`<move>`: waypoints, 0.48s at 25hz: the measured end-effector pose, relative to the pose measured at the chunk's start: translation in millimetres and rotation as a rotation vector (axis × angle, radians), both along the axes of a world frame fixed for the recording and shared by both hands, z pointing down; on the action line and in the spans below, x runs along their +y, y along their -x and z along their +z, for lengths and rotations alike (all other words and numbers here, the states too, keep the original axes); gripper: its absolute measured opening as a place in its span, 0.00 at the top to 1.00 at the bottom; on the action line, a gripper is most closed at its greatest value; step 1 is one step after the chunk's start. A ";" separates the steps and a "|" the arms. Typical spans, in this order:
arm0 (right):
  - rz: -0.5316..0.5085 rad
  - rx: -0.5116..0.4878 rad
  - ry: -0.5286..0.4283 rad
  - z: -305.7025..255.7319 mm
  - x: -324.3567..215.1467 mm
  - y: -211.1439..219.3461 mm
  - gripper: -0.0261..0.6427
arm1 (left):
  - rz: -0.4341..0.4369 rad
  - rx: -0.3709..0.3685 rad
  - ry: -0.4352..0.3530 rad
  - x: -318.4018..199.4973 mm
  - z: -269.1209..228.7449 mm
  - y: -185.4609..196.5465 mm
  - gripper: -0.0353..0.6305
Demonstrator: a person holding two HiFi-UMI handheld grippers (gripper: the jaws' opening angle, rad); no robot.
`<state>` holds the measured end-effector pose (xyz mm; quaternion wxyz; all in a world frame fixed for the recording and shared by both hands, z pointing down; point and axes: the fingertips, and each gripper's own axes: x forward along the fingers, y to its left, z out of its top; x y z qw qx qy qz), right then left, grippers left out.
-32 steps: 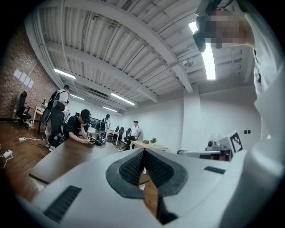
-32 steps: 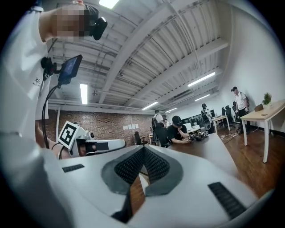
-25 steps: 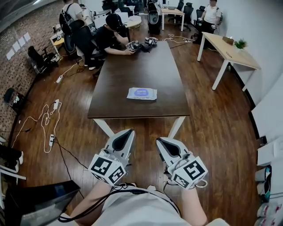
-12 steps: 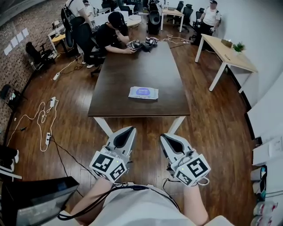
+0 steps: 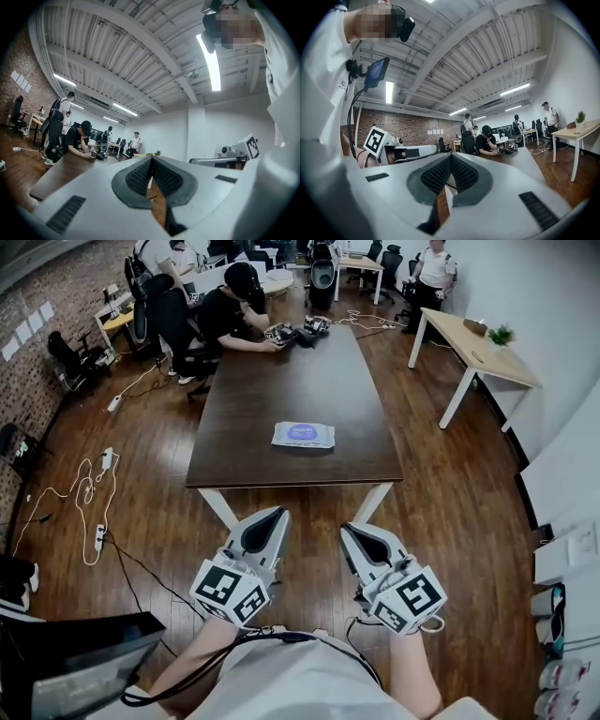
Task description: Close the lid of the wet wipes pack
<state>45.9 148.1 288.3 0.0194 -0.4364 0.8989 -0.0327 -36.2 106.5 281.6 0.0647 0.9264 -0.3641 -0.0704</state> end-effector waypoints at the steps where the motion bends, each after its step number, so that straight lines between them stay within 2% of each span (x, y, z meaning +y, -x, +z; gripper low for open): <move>1: 0.002 0.001 -0.001 0.7 0.7 0.9 0.95 | 0.000 -0.001 -0.002 0.4 0.3 1.2 0.94; 12: 0.004 0.020 -0.017 -0.3 -2.5 15.5 0.95 | 0.012 0.006 -0.016 -3.6 2.0 13.0 0.94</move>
